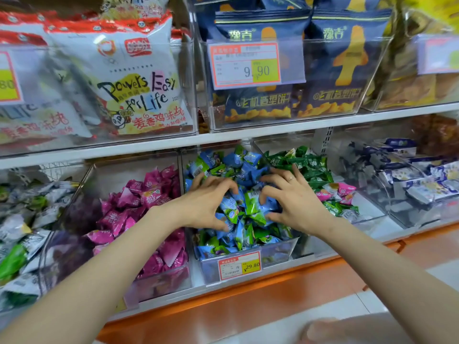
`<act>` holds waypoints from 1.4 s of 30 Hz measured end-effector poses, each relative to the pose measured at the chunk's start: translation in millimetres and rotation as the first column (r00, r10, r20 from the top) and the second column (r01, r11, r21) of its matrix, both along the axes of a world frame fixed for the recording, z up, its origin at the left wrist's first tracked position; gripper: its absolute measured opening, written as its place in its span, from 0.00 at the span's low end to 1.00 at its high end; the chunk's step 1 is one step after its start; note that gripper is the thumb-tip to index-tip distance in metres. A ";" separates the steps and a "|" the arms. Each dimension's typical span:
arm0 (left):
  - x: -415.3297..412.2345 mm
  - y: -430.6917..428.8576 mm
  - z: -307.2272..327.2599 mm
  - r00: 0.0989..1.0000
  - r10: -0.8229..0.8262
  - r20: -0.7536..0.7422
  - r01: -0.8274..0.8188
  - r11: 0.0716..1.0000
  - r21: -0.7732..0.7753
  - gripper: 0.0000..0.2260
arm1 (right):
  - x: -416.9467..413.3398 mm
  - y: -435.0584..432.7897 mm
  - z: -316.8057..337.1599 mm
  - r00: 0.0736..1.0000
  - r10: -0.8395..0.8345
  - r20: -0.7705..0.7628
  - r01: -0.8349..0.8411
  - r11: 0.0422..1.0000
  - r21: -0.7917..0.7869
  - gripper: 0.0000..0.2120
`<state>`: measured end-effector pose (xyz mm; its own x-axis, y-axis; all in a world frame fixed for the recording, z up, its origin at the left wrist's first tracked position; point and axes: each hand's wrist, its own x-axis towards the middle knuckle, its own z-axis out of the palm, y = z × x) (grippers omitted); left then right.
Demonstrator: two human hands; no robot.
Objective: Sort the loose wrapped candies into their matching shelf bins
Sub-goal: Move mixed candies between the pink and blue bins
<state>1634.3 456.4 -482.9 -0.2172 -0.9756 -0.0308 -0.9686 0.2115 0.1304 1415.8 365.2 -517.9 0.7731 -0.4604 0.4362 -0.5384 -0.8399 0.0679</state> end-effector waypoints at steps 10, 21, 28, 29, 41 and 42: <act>-35.9 -4.2 -16.6 0.957 0.175 0.232 -0.150 0.981 -0.122 0.57 | 18.7 -2.6 2.3 0.980 -0.153 0.126 0.154 0.988 0.003 0.17; -28.3 -20.6 -12.1 0.966 0.116 0.231 -0.087 0.987 -0.132 0.48 | 2.1 -6.6 11.8 0.993 -0.029 0.117 0.006 0.982 0.191 0.17; -22.6 -21.5 -8.3 0.966 0.128 0.223 -0.106 0.988 -0.111 0.48 | 8.4 2.4 5.0 0.983 -0.096 -0.156 0.077 0.989 -0.128 0.44; -20.3 -20.1 -9.0 0.966 0.128 0.224 -0.104 0.988 -0.118 0.47 | 11.9 2.6 3.9 0.983 -0.113 -0.146 0.091 0.985 -0.149 0.45; -17.6 0.5 -11.0 0.885 -0.379 0.270 0.441 0.868 -0.226 0.24 | 24.2 -13.8 12.2 0.945 -0.327 -0.033 0.328 0.942 0.070 0.46; -19.4 -0.4 -11.9 0.878 -0.383 0.287 0.440 0.882 -0.169 0.23 | 24.2 -14.6 11.6 0.945 -0.324 -0.037 0.326 0.943 0.071 0.45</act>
<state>1615.0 456.0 -494.8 -0.6138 -0.7860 0.0735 -0.7823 0.5931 -0.1904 1439.9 350.6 -506.3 0.5860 -0.7190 0.3737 -0.7819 -0.6227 0.0279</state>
